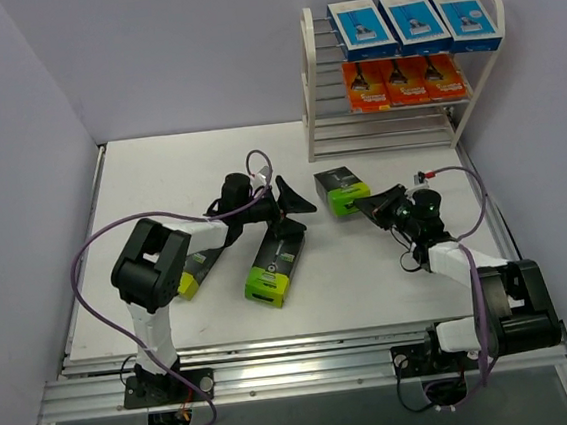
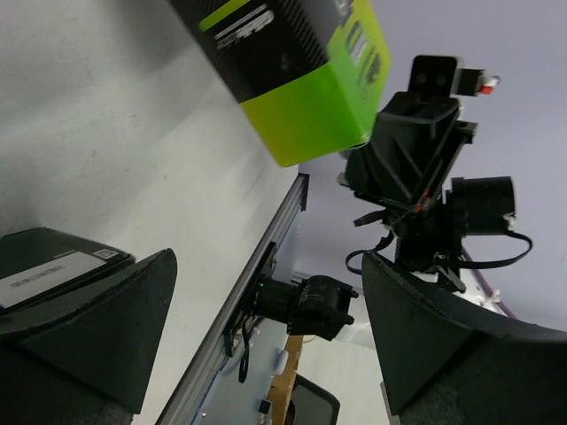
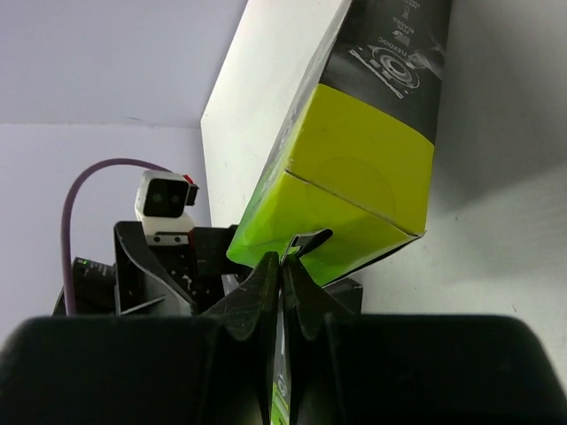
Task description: Place and organize the shaving razors onto the shelf
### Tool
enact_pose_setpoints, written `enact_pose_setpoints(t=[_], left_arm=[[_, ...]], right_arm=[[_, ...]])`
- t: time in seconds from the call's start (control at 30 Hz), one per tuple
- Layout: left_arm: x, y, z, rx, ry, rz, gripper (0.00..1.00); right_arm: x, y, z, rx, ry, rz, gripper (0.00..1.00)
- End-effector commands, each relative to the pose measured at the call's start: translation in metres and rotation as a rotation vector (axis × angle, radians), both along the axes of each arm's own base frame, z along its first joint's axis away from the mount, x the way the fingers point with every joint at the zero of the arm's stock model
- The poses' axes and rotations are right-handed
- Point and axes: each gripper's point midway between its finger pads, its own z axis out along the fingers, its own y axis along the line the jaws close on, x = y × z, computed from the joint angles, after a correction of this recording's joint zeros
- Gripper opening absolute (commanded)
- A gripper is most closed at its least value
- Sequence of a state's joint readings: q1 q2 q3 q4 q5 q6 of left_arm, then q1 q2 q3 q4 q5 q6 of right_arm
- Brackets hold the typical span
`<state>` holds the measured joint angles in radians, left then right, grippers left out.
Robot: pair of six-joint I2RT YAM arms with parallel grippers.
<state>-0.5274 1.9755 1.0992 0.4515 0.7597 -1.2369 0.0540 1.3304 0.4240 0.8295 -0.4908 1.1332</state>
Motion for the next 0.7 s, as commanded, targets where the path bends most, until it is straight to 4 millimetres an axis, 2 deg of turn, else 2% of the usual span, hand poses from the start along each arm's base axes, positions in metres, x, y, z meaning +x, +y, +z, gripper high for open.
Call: enact_pose_setpoints(t=[0.0, 0.37, 0.67], left_arm=[[0.009, -0.002, 0.033, -0.12, -0.071, 0.009, 0.94], [0.004, -0.004, 0.024, -0.158, 0.043, 0.029, 0.94], [0.001, -0.005, 0.005, -0.108, 0.124, 0.036, 0.94]], right_arm=[[-0.007, 0.005, 0.011, 0.016, -0.031, -0.013, 0.0], [-0.021, 0.029, 0.009, 0.047, -0.032, 0.005, 0.0], [-0.023, 0.044, 0.024, 0.069, -0.064, -0.008, 0.0]])
